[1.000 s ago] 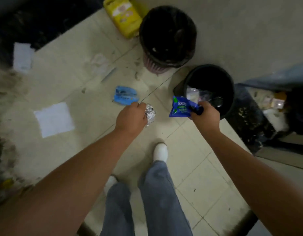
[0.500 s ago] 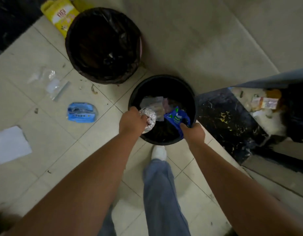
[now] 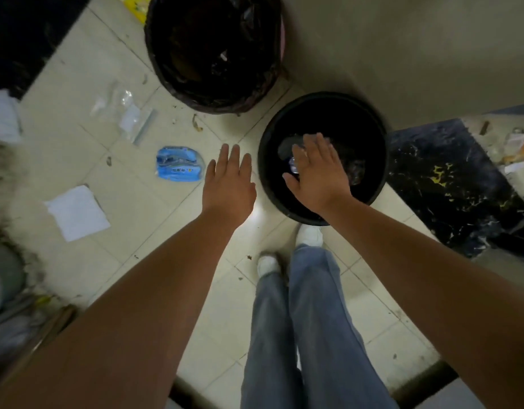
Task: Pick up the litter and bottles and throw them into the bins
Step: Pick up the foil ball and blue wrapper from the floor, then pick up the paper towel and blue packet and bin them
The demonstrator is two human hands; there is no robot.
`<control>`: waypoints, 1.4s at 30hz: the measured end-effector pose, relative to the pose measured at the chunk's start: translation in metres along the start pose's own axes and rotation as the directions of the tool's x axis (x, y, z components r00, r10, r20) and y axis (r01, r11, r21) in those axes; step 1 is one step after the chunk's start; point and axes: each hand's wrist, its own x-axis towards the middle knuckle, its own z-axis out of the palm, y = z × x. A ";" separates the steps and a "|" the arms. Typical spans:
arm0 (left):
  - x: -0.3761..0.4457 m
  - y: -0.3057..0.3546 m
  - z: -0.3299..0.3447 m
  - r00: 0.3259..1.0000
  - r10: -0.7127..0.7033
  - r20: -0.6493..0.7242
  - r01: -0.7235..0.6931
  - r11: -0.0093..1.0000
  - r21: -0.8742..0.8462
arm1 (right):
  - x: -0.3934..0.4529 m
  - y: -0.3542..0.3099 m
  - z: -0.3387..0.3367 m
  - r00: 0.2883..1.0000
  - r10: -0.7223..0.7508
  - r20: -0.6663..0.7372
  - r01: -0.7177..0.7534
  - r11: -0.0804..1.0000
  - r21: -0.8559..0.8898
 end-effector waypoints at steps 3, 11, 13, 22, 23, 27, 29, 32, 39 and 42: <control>-0.027 -0.056 0.002 0.990 -0.138 0.007 0.138 0.989 -0.045 | 0.008 -0.054 -0.010 0.995 -0.094 0.018 0.095 0.994 -0.062; -0.100 -0.271 0.046 0.908 -0.415 0.058 0.419 0.895 -0.155 | 0.040 -0.250 -0.007 0.959 -0.285 0.015 0.285 0.955 -0.084; -0.118 -0.328 0.060 0.914 -0.398 0.082 0.405 0.909 -0.098 | 0.053 -0.294 0.002 0.966 -0.259 0.003 0.259 0.962 -0.082; -0.118 -0.536 0.139 0.925 -0.361 0.120 0.377 0.914 -0.150 | 0.099 -0.507 0.087 0.985 -0.121 0.126 0.137 0.982 -0.127; -0.108 -0.545 0.151 0.925 -0.358 0.130 0.376 0.910 -0.172 | 0.104 -0.519 0.098 0.981 -0.127 0.146 0.148 0.978 -0.145; -0.062 -0.564 0.213 0.922 -0.334 0.194 0.374 0.898 -0.233 | 0.140 -0.555 0.142 0.961 -0.166 0.220 0.210 0.958 -0.194; -0.036 -0.570 0.246 0.919 -0.329 0.217 0.378 0.892 -0.248 | 0.170 -0.564 0.169 0.957 -0.172 0.235 0.221 0.954 -0.202; 0.008 -0.578 0.299 0.907 -0.348 0.239 0.410 0.861 -0.300 | 0.223 -0.567 0.219 0.952 -0.178 0.249 0.237 0.943 -0.232; 0.089 -0.582 0.417 0.874 -0.458 0.161 0.481 0.773 -0.412 | 0.295 -0.545 0.310 0.961 -0.162 0.223 0.208 0.957 -0.202; 0.095 -0.575 0.454 0.881 -0.463 0.103 0.463 0.792 -0.399 | 0.303 -0.538 0.335 0.956 -0.194 0.222 0.239 0.951 -0.198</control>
